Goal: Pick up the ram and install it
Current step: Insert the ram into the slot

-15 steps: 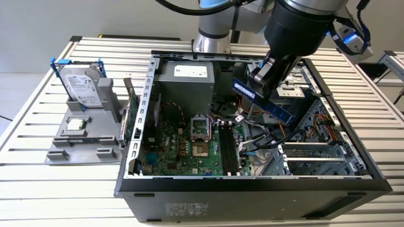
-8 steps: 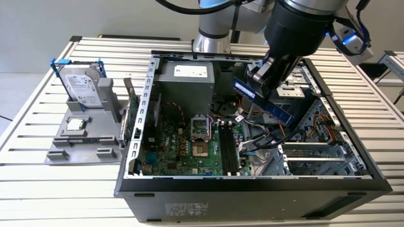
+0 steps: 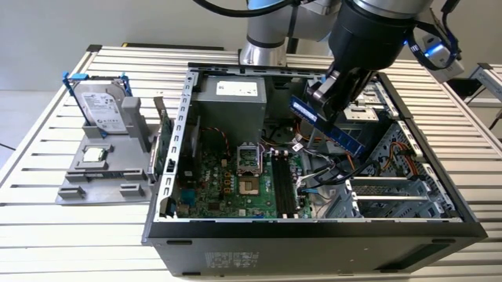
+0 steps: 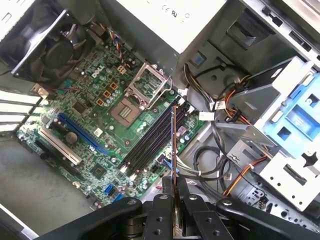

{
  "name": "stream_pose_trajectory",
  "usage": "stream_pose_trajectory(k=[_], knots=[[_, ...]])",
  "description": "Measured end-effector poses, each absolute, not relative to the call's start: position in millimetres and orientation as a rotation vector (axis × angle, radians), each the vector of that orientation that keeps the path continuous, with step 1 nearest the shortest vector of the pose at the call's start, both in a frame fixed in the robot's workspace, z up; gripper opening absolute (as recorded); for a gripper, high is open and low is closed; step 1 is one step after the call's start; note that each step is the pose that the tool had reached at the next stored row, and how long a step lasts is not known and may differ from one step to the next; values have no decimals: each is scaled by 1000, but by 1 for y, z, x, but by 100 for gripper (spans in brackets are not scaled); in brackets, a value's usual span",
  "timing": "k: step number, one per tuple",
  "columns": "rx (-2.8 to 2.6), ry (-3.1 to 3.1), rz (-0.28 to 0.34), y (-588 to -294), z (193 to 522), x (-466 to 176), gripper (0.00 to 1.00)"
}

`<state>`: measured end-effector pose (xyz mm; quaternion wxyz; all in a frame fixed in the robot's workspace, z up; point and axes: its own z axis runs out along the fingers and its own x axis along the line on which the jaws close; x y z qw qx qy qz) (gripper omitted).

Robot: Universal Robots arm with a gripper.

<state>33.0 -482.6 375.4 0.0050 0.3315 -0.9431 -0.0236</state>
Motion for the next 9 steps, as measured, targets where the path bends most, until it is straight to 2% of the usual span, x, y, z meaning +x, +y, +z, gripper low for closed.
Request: stream_pose_trajectory(k=[9], knots=[[985, -2973, -74, -483, 375, 33, 0]])
